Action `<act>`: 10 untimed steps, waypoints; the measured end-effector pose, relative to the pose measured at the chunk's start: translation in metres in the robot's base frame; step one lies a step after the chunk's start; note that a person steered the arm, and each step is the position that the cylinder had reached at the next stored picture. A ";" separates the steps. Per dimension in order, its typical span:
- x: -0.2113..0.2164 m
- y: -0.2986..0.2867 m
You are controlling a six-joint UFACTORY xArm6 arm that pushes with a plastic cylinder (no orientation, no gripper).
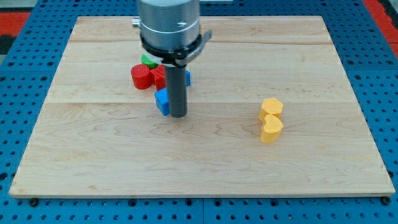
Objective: Push the green star and green circle away from the red star
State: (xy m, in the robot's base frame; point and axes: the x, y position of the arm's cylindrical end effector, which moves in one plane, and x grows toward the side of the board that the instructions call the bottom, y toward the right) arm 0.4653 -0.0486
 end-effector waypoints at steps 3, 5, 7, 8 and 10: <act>-0.008 -0.068; -0.097 -0.135; -0.117 -0.081; -0.126 -0.046; -0.137 0.014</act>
State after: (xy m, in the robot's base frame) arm 0.3285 -0.0346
